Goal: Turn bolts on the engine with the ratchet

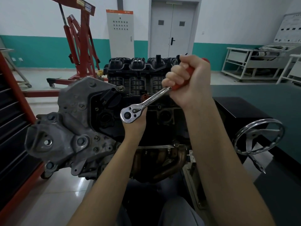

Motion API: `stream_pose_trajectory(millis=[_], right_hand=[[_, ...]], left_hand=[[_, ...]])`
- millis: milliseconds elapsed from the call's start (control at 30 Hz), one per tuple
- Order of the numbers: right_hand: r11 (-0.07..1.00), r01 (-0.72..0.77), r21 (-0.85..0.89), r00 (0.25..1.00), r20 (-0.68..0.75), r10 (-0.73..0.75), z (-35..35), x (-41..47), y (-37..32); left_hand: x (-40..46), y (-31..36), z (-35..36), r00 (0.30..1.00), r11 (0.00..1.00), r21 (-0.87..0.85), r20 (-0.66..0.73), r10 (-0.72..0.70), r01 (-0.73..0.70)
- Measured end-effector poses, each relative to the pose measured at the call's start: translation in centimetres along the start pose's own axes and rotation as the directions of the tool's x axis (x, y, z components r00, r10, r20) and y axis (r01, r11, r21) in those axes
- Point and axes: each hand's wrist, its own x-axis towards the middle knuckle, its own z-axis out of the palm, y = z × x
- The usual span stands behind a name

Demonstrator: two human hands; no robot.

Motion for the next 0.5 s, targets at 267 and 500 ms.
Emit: stream_pose_trajectory(millis=[267,500], right_hand=[[0.884,0.318,0.341,0.939,-0.238,-0.246,-3.5,-7.7,5.6],[0.917,0.312,0.248,0.947,-0.159,-0.28,-3.3,-6.3,4.5]], left_hand=[[0.0,0.0,0.1,0.992,0.997,-0.076,-0.129,-0.005,-0.005],[0.5,-0.5,-0.2,0.997,0.998,0.058,-0.083,-0.008,0.013]])
